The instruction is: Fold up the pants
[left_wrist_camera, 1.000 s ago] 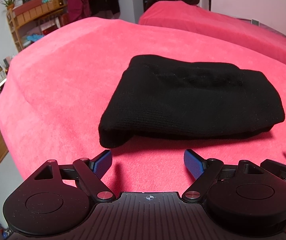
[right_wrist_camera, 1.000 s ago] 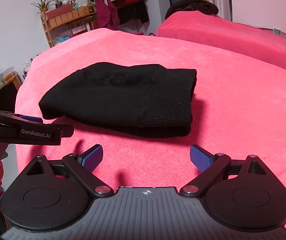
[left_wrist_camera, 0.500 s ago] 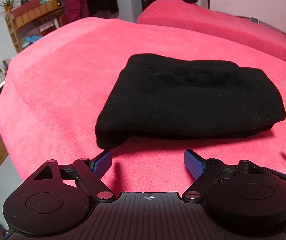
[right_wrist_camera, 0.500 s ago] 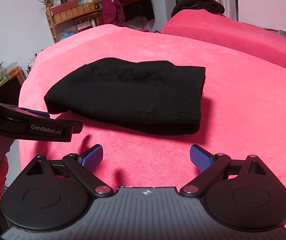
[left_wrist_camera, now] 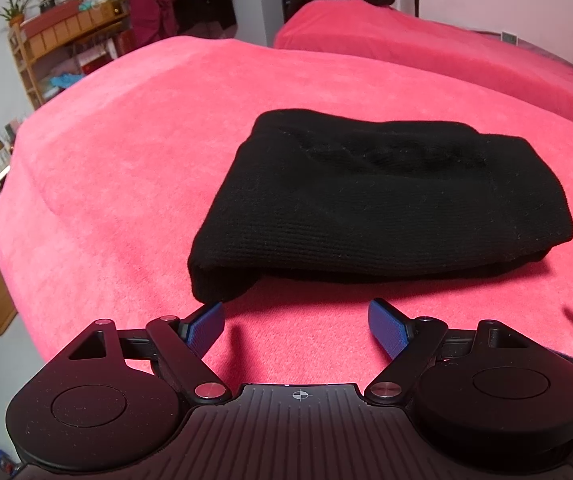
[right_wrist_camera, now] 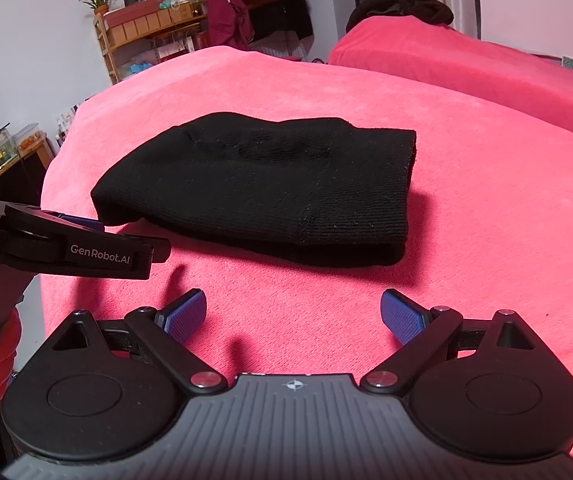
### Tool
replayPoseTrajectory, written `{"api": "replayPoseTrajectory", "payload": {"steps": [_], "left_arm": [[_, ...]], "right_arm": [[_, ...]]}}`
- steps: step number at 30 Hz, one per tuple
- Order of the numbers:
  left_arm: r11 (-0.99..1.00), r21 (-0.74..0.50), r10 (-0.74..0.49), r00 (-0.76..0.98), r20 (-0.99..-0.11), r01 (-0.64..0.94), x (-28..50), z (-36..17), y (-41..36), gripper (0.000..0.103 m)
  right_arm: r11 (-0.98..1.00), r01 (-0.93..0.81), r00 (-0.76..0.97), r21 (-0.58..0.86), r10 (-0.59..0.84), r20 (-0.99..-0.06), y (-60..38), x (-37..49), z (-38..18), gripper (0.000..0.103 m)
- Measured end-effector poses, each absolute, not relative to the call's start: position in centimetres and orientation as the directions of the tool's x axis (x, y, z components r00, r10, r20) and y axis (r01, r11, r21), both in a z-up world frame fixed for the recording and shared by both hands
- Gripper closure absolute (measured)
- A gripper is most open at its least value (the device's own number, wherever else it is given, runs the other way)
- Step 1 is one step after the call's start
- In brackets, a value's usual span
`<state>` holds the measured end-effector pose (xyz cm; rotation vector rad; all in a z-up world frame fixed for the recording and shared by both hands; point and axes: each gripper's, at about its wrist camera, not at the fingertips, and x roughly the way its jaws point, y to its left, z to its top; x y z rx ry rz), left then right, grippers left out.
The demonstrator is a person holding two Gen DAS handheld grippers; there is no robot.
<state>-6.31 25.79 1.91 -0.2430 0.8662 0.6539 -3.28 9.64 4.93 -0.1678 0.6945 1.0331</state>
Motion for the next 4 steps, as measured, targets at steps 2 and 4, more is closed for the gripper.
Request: {"api": "replayPoseTrajectory", "payload": {"steps": [2,4], "left_arm": [[0.783,0.056,0.430,0.473,-0.769,-0.620,-6.38,2.04,25.77,0.000],[0.782,0.058,0.429,0.469,-0.772,-0.620,-6.38,2.12,25.80,0.000]], "right_arm": [[0.520,-0.833,0.321,0.188,0.731,-0.602,9.61,-3.30,4.91,0.008],[0.520,-0.833,0.319,0.190,0.732,-0.602,9.60,-3.32,4.90,0.008]]}}
